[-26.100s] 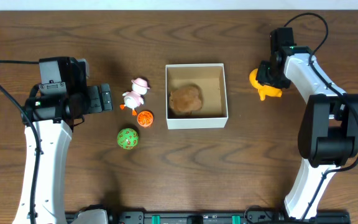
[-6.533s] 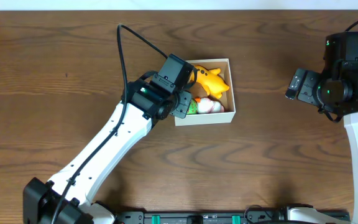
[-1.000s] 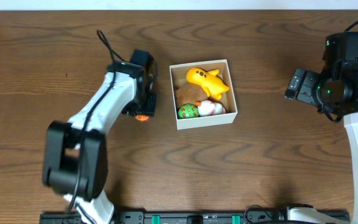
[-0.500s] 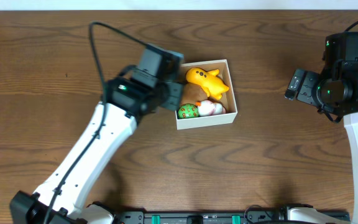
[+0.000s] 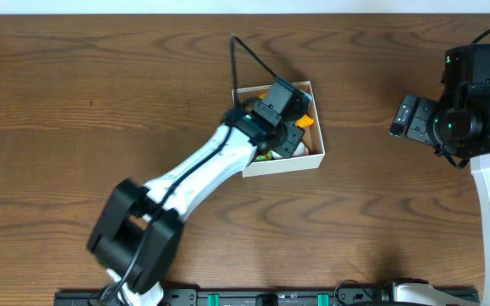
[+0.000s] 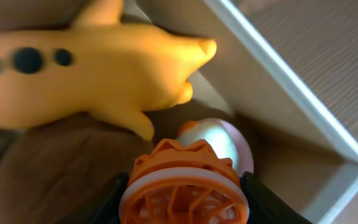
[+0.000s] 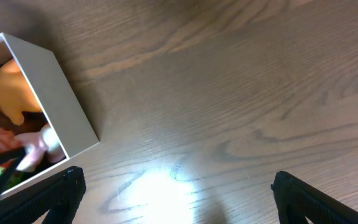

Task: Pack container
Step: 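Carry the orange round toy with the left gripper into the box, then release the orange toy and lift the left gripper out of the box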

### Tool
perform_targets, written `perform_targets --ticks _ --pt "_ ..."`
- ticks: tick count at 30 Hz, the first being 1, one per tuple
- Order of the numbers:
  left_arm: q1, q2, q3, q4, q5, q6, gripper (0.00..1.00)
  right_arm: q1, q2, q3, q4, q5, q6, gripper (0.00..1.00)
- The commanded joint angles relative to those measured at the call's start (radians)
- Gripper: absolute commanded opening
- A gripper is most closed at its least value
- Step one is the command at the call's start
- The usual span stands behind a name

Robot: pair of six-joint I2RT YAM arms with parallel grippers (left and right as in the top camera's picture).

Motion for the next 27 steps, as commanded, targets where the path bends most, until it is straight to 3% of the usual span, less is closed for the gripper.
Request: perform_targets --ticks 1,3,6,10,19,22,23,27 --pt "-0.012 0.002 0.009 0.016 0.007 0.087 0.45 -0.005 0.003 -0.001 -0.002 -0.001 -0.005 0.99" --pt "-0.012 -0.001 0.010 0.025 0.007 0.105 0.46 -0.005 0.003 -0.001 -0.002 -0.001 -0.005 0.99" --pt "-0.012 -0.010 0.010 0.031 0.007 0.131 0.69 -0.005 0.003 -0.001 -0.002 -0.005 -0.005 0.99" --pt "-0.012 -0.037 0.011 0.030 0.006 0.159 0.82 -0.004 0.003 -0.001 -0.005 -0.005 -0.005 0.99" --pt "-0.012 -0.207 0.011 -0.051 -0.112 0.163 0.87 -0.005 0.003 -0.001 -0.008 -0.004 -0.005 0.99" --pt "-0.010 -0.312 0.011 -0.146 -0.208 0.163 0.95 -0.005 0.003 -0.001 -0.005 -0.004 -0.014 0.99" --pt "-0.008 -0.348 0.011 -0.177 -0.241 0.162 0.99 -0.005 0.003 -0.001 0.002 -0.008 -0.029 0.99" --pt "0.019 -0.505 0.011 -0.298 -0.371 0.083 0.98 0.009 -0.011 -0.001 0.071 -0.091 -0.194 0.99"
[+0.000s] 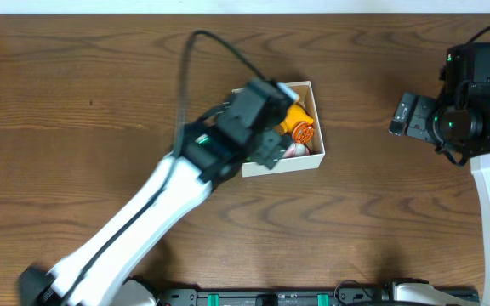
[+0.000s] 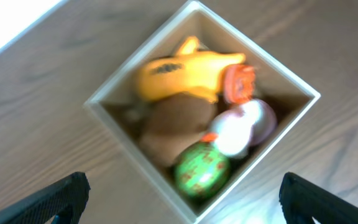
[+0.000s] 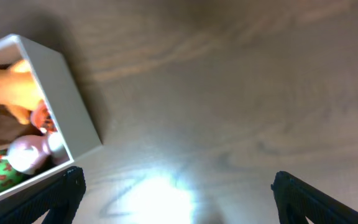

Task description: Pack container

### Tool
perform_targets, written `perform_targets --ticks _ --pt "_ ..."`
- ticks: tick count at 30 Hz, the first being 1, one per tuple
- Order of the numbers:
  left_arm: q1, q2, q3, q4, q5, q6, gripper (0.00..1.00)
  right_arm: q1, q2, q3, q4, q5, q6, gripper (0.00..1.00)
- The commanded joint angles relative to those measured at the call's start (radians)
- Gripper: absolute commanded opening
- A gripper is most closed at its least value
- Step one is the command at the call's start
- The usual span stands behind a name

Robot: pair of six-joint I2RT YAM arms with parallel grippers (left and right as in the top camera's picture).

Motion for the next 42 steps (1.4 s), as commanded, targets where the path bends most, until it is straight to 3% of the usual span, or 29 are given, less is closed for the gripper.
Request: perform_targets --ticks 1,5,10,18,42 --pt "0.035 -0.133 0.011 -0.066 -0.173 -0.085 0.98 0.015 -0.017 0.000 0.040 -0.081 -0.147 0.99" --pt "0.124 -0.283 0.011 -0.167 -0.260 -0.207 0.98 0.067 -0.068 0.000 0.111 -0.097 -0.222 0.99" --pt "0.293 -0.454 0.011 -0.291 -0.267 -0.329 0.98 0.167 -0.192 0.000 0.161 -0.096 -0.280 0.99" --pt "0.464 -0.578 0.010 -0.414 -0.267 -0.363 0.98 0.244 -0.380 0.000 0.162 -0.095 -0.246 0.99" --pt "0.479 -0.578 0.010 -0.457 -0.266 -0.363 0.98 0.244 -0.454 0.000 0.051 -0.095 -0.235 0.99"
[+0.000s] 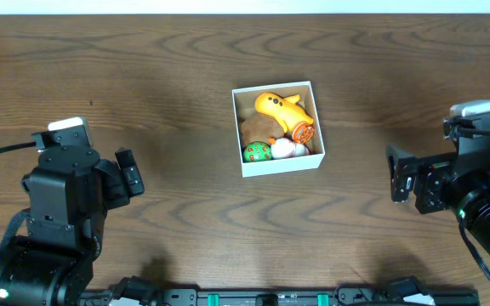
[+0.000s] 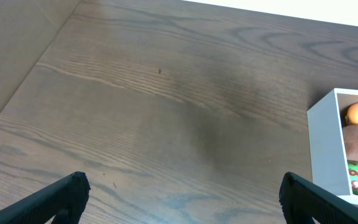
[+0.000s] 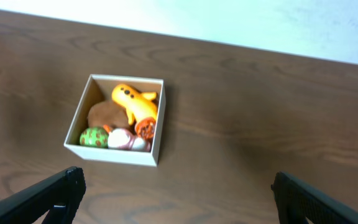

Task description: Pack container

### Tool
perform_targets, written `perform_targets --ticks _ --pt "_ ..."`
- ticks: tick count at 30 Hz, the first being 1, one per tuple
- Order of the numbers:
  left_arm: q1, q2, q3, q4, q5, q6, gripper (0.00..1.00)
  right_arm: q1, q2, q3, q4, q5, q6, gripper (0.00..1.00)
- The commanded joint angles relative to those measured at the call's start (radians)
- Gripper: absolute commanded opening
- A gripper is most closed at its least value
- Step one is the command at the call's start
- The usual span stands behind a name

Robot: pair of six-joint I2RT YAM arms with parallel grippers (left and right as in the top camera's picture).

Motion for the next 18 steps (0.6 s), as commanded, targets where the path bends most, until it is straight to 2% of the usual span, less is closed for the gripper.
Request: perform_targets --ticks 1,15,18 --pt "0.006 0.000 0.010 -0.004 -0.012 -0.009 0.98 0.010 0.000 0.003 -0.013 -0.001 0.010 0.99" --pt "0.006 0.000 0.010 -0.004 -0.012 -0.009 0.98 0.008 0.000 0.002 -0.055 0.034 0.010 0.99" --pt "0.006 0.000 0.010 -0.004 -0.012 -0.009 0.98 -0.050 -0.030 -0.015 -0.025 0.052 0.010 0.99"
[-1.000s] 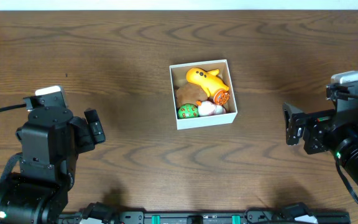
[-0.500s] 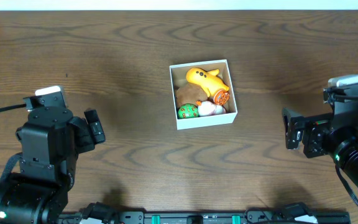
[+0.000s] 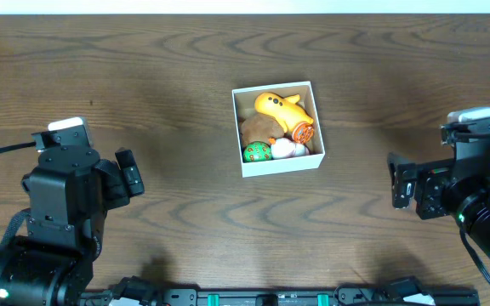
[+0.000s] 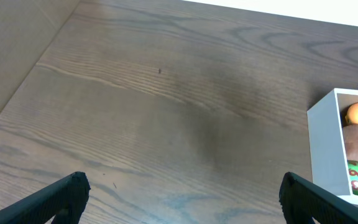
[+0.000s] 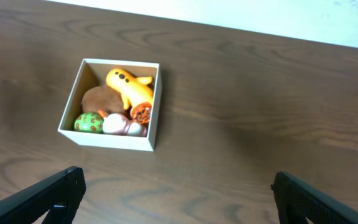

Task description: Pack container

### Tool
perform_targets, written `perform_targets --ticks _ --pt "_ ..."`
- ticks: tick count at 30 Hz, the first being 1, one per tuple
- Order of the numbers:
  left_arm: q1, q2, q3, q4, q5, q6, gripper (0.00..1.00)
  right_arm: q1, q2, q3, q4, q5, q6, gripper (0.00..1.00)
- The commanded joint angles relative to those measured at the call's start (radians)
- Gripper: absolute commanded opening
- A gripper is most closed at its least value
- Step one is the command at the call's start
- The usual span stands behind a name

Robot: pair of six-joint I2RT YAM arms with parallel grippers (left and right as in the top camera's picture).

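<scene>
A white square box (image 3: 277, 163) sits mid-table, holding a yellow spotted toy (image 3: 281, 107), a brown lump (image 3: 258, 127), a green egg (image 3: 257, 152), a pale pink-white toy (image 3: 284, 149) and an orange ribbed wheel (image 3: 304, 132). The right wrist view shows the same box (image 5: 112, 139) from afar. In the left wrist view only the box's left wall (image 4: 325, 149) shows. My left gripper (image 4: 180, 202) is open over bare wood far to the left. My right gripper (image 5: 178, 196) is open, well to the right of the box.
Dark wood tabletop (image 3: 160, 68) all round the box. A white surface (image 5: 278, 15) lies beyond the table's far edge. A black rail (image 3: 270, 297) runs along the near edge between the two arm bases.
The right arm has shifted a little, so the box sits slightly higher and further left in its wrist view. The left arm and the box contents are unchanged.
My left gripper was down inside the box with the orange wheel between its fingers. Then it was raised above the box, open, with the wheel lying inside. After that both arms stood drawn back to the table's sides, and they remain there.
</scene>
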Motion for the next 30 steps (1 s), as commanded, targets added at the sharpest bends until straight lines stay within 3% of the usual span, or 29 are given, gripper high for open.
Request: perform_targets --ticks 1,5,10,20,30 --pt "0.006 0.000 0.010 -0.004 -0.012 -0.009 0.98 -0.073 -0.045 -0.030 0.037 0.027 0.010 0.99" --pt "0.006 0.000 0.010 -0.004 -0.012 -0.009 0.98 -0.207 -0.143 -0.164 0.134 -0.006 0.010 0.99" --pt "0.006 0.000 0.010 -0.004 -0.012 -0.009 0.98 -0.316 -0.318 -0.482 0.321 -0.026 0.010 0.99" --pt "0.006 0.000 0.010 -0.004 -0.012 -0.009 0.98 -0.323 -0.617 -1.086 0.596 -0.103 0.011 0.99" --pt "0.006 0.000 0.010 -0.004 -0.012 -0.009 0.98 -0.309 -0.831 -1.373 0.730 -0.164 0.022 0.99"
